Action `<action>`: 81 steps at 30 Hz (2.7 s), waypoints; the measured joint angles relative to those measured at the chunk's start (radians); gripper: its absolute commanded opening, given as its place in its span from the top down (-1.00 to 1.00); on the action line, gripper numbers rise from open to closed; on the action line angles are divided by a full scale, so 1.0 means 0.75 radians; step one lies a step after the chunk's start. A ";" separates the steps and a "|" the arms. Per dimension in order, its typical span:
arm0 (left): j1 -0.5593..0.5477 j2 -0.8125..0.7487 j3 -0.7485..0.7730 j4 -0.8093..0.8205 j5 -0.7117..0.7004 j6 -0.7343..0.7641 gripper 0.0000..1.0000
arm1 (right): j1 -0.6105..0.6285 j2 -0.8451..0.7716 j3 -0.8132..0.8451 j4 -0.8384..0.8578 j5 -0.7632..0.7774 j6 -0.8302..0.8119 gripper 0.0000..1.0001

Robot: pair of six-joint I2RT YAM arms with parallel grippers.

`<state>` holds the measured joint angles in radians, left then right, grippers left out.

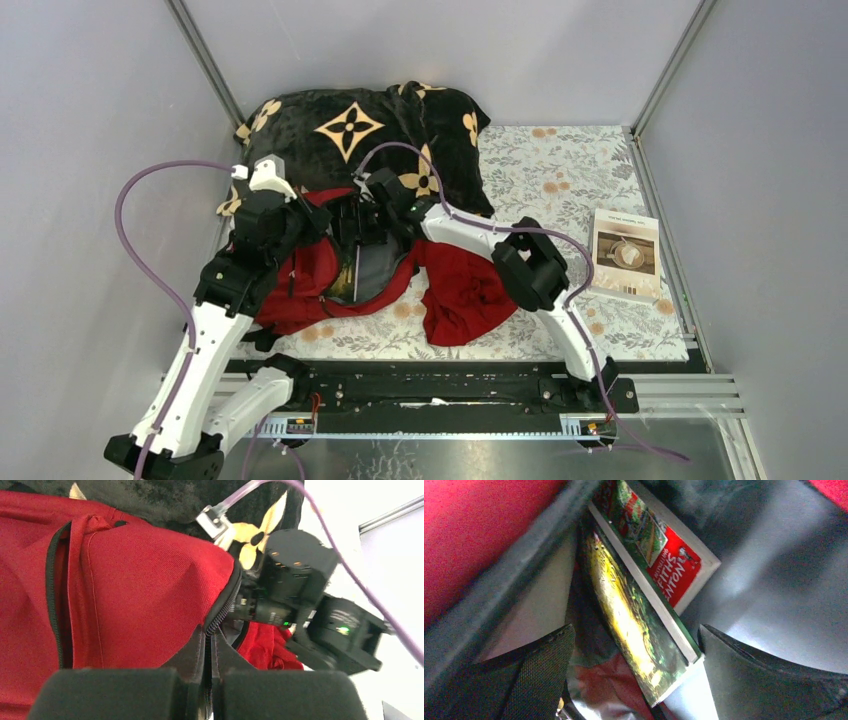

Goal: Pack the student bag
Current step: Place the book in the student bag, then pick up the book from the center of the board.

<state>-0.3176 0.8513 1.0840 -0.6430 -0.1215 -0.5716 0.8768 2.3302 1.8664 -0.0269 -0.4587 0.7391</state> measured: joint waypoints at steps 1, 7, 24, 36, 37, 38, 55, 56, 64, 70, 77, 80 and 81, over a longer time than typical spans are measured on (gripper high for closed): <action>0.000 -0.002 -0.008 0.003 -0.001 -0.004 1.00 | 0.001 -0.028 0.000 -0.042 0.035 -0.027 -0.99; 0.000 -0.002 -0.036 0.013 -0.002 -0.019 1.00 | 0.000 -0.205 -0.014 -0.249 0.254 -0.164 -0.99; -0.387 0.374 -0.098 0.156 -0.060 0.028 -0.97 | -0.754 -1.475 -1.140 -0.379 1.162 -0.329 -0.99; -0.866 0.979 0.412 0.314 0.015 0.089 -0.98 | -1.252 -1.363 -1.319 -0.488 1.430 -0.200 -0.99; -0.878 1.003 0.415 0.326 0.041 0.090 -0.98 | -1.275 -1.353 -1.314 -0.481 1.443 -0.193 -0.99; -0.886 1.027 0.415 0.330 0.067 0.092 -0.98 | -1.305 -1.341 -1.310 -0.469 1.460 -0.185 -0.99; -0.891 1.009 0.397 0.360 0.202 0.219 -0.97 | -1.798 -1.015 -1.233 -0.142 1.059 -0.224 -0.99; -0.891 1.010 0.396 0.366 0.202 0.218 -0.98 | -1.808 -1.004 -1.252 -0.118 1.005 -0.214 -0.99; -0.891 1.054 0.397 0.380 0.228 0.217 -0.97 | -1.817 -1.131 -1.501 -0.047 0.679 -0.117 -0.99; -0.879 1.068 0.398 0.381 0.228 0.213 -0.98 | -1.770 -1.450 -1.787 -0.030 0.365 0.009 -0.99; -0.768 1.076 0.396 0.414 0.284 0.176 -0.97 | -1.445 -1.632 -1.999 0.216 0.002 0.231 -0.99; -0.729 1.076 0.382 0.434 0.287 0.156 -0.97 | -1.313 -1.590 -1.887 0.152 -0.129 0.160 -0.99; -0.724 1.076 0.371 0.447 0.287 0.146 -0.97 | -1.293 -1.583 -1.820 0.097 -0.133 0.109 -0.99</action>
<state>-0.8604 1.6585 1.3624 -0.3077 0.0940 -0.4618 -0.0929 1.1431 0.5011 0.0460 -0.5587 0.8207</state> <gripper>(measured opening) 0.987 0.994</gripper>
